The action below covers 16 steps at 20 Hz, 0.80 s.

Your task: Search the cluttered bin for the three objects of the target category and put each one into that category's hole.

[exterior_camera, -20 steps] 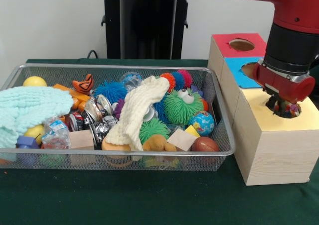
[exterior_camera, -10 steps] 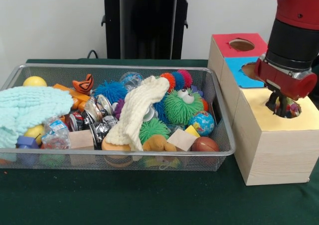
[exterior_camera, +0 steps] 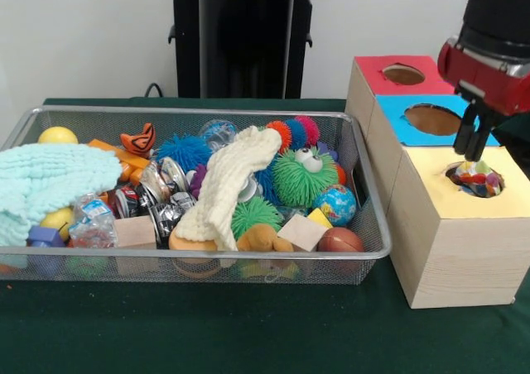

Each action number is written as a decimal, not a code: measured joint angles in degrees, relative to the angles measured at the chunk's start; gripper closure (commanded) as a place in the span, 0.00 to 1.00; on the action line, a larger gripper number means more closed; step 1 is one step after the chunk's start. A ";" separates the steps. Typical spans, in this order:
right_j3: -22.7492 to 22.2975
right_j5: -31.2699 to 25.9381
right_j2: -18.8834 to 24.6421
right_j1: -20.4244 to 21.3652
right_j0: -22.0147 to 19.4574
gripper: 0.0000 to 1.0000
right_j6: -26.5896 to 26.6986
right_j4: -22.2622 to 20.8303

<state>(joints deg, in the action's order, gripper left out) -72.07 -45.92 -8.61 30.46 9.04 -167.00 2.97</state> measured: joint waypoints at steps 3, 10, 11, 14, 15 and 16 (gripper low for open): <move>0.94 -1.65 -0.02 2.07 -0.11 1.00 0.00 -0.27; 2.49 -1.74 -0.02 4.21 -0.80 1.00 0.00 -1.64; 2.72 -1.73 -0.02 4.40 -0.96 1.00 0.00 -1.93; 3.37 -1.74 -0.02 4.60 -1.40 1.00 0.00 -3.04; 3.53 -1.74 -0.02 4.59 -1.51 1.00 0.00 -3.45; 3.74 -1.74 -0.02 4.57 -1.68 1.00 0.00 -4.13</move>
<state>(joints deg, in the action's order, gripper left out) -68.33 -47.67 -8.62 35.04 7.36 -167.00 -1.16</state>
